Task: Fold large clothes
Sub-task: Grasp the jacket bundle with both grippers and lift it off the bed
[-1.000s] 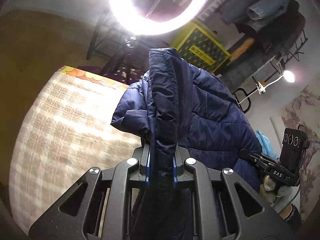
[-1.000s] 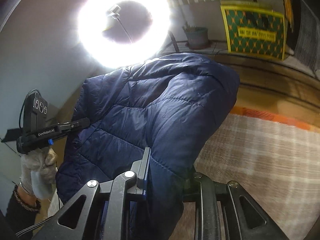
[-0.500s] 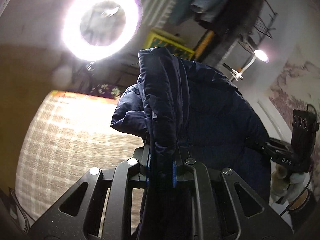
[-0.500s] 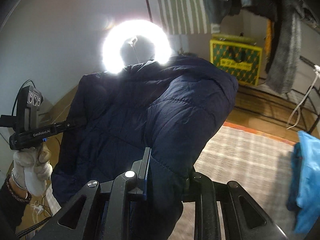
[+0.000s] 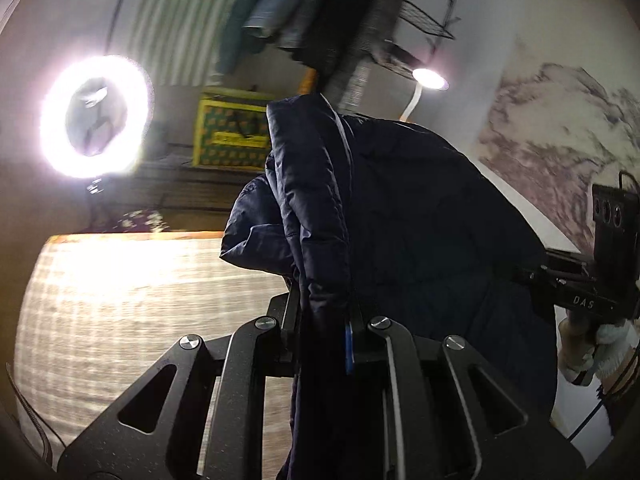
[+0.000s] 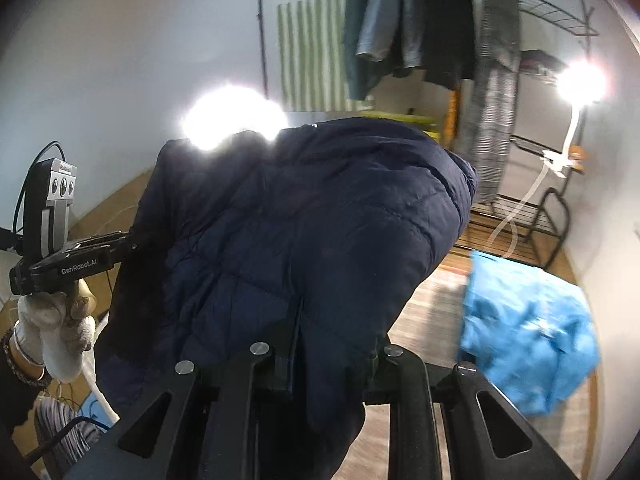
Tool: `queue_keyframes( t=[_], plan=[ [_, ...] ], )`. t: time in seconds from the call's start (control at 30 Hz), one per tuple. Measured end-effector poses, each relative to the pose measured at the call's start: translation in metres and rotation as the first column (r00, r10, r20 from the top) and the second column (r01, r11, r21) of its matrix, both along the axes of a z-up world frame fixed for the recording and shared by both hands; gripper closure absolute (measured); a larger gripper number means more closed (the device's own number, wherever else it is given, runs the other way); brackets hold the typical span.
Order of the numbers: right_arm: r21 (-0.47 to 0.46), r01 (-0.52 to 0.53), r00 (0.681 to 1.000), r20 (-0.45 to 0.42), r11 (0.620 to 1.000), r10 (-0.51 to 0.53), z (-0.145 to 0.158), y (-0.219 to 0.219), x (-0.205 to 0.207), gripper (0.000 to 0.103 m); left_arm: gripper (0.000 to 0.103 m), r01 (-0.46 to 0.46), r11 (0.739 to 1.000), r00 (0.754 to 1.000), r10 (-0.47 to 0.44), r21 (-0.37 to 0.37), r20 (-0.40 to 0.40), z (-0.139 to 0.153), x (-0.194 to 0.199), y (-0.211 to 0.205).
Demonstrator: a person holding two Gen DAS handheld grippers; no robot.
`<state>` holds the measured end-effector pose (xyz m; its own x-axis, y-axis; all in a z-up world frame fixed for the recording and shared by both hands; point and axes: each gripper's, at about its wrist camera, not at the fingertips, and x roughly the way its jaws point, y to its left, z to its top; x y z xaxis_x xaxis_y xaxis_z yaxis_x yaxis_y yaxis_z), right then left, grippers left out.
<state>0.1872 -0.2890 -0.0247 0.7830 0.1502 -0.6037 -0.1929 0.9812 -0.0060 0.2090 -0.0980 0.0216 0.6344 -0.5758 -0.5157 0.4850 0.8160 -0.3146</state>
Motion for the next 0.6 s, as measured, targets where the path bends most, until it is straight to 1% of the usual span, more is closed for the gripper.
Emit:
queue_keyframes(
  t=[0.17,0.33,0.6],
  plan=[
    [-0.017,0.071,0.997,0.01,0.997,-0.071,0.007,-0.047,-0.037,0.083,0.091,0.077,0.997,0.997,-0.077,0.009,0.022,0.003,-0.022,-0.061],
    [-0.026,0.143,0.989,0.023,0.989,-0.143,0.009,-0.096,-0.065,0.083,0.091,0.154,0.988,0.987,-0.154,0.014,0.044,0.003,-0.031,-0.119],
    [-0.035,0.235,0.972,0.033,0.971,-0.233,0.012,-0.155,-0.09,0.083,0.091,0.244,0.969,0.968,-0.245,0.028,0.058,0.002,-0.043,-0.2]
  ],
)
